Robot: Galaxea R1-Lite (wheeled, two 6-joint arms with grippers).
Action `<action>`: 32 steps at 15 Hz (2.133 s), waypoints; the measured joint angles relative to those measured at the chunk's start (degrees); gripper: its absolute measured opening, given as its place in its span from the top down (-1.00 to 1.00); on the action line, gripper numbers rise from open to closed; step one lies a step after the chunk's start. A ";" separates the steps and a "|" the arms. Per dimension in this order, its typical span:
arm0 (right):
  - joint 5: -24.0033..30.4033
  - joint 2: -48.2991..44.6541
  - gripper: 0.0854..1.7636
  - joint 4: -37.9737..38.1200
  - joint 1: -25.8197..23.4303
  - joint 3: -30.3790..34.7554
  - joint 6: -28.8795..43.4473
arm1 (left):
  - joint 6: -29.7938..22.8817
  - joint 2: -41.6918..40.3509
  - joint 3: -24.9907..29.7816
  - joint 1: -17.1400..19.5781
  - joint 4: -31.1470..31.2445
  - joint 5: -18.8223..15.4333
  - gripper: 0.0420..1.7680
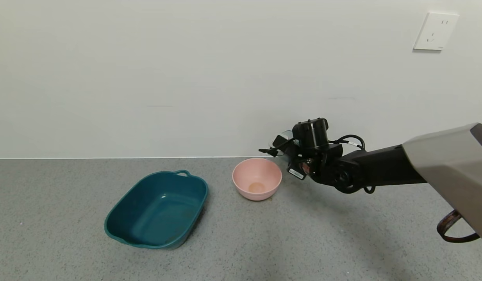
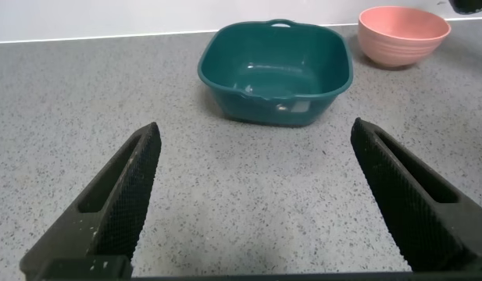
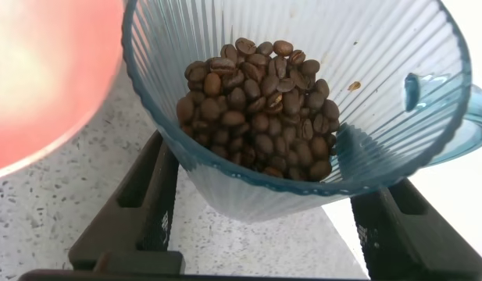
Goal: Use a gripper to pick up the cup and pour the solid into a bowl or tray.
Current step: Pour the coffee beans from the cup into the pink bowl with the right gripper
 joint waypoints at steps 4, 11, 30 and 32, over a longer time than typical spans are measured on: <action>-0.38 0.34 -0.47 -0.28 0.30 -0.46 -6.06 | 0.00 0.00 0.00 0.00 -0.02 0.00 -0.98; -2.04 1.05 -0.47 -1.83 1.56 -1.49 -18.12 | 0.00 0.00 0.00 0.00 -0.02 0.00 -0.98; -1.97 2.76 -0.47 -16.82 3.83 1.44 -44.82 | 0.00 0.00 0.00 0.00 -0.02 0.00 -0.98; -1.93 2.76 -0.47 -19.41 4.00 2.12 -47.75 | 0.00 0.00 0.00 0.00 -0.02 0.00 -0.98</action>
